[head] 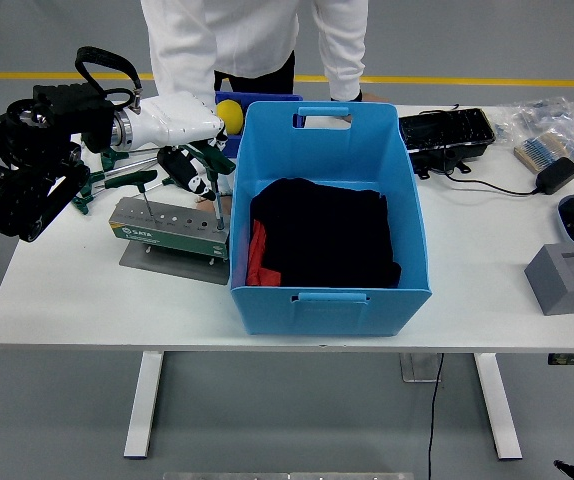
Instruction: Lift tool from toolbox,place it in box,lift tool from toolbox,place it in box
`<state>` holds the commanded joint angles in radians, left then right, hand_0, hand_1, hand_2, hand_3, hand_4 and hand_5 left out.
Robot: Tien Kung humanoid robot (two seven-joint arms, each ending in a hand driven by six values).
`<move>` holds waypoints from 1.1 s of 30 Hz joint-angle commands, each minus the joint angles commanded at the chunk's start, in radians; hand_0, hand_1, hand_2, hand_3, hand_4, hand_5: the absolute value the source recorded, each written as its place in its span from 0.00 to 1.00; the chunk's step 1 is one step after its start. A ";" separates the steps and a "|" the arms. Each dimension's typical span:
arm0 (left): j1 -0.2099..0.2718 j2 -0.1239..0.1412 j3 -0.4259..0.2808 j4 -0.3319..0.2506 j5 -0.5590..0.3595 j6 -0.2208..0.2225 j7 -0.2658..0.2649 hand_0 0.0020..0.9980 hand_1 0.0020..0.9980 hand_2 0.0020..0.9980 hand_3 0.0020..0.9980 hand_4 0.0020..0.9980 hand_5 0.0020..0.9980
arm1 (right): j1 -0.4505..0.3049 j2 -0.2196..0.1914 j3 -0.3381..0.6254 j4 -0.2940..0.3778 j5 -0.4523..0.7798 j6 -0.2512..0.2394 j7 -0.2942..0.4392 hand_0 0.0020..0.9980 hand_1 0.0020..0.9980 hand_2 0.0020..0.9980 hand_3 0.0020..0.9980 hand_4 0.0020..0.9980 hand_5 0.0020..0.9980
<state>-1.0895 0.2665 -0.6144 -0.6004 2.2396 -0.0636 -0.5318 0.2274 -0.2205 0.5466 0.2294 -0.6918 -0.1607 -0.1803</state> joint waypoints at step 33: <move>-0.009 -0.027 0.016 0.034 -0.123 -0.097 0.086 0.19 0.07 0.12 0.17 1.00 0.89 | 0.006 -0.002 0.000 0.000 0.002 -0.001 0.001 0.62 0.60 0.67 0.54 0.78 0.66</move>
<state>-1.0985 0.2391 -0.5980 -0.5666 2.1164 -0.1611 -0.4455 0.2339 -0.2228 0.5462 0.2291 -0.6896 -0.1618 -0.1798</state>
